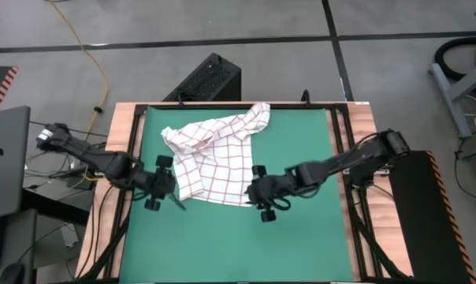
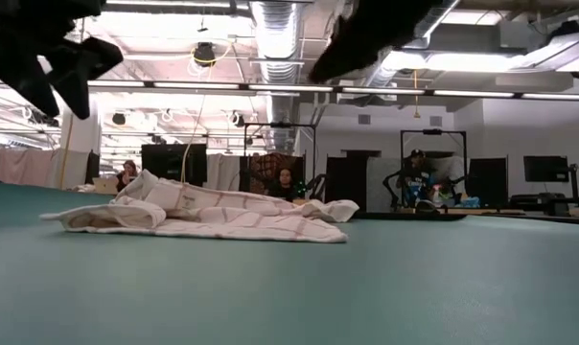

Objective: Roll towel into tight, uniform cylinder
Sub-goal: Fold the white towel

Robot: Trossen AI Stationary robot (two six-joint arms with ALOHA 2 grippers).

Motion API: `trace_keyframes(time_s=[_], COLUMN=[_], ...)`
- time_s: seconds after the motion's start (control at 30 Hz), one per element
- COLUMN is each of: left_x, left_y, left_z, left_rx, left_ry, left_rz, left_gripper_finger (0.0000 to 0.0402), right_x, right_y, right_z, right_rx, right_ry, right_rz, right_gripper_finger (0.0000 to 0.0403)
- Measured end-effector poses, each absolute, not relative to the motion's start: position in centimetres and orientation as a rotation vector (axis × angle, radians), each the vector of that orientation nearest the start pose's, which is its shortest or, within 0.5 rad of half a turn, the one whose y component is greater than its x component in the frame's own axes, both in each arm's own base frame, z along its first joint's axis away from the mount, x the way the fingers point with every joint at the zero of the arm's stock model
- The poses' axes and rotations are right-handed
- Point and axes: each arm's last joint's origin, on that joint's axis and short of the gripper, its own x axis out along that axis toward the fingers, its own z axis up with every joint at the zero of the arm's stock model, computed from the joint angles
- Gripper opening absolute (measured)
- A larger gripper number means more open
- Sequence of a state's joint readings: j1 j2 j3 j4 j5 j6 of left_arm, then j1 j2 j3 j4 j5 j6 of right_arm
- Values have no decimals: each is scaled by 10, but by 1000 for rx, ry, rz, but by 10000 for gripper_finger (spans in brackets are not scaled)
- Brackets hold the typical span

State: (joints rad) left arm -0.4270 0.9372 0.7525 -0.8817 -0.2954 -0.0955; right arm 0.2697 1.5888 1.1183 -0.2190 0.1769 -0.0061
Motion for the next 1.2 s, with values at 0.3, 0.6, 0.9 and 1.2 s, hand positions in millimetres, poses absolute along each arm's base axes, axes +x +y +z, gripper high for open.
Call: trace_keyframes(time_s=[0.3, 0.6, 0.9, 1.2], left_x=[150, 150, 150, 151], left_y=[-80, -81, -80, -80], left_z=[242, 242, 242, 243], left_rx=[254, 228, 229, 239], left_ry=[972, 957, 953, 937], left_rz=[-16, 18, 28, 59], left_gripper_finger=[149, 149, 149, 148], right_x=[349, 354, 349, 335], right_y=[82, 84, 90, 92], right_z=[160, 128, 124, 120], right_rx=[-168, -146, -133, -59], right_ry=[822, 904, 946, 1063], right_rz=[54, 37, -10, -98], right_gripper_finger=[180, 178, 149, 13])
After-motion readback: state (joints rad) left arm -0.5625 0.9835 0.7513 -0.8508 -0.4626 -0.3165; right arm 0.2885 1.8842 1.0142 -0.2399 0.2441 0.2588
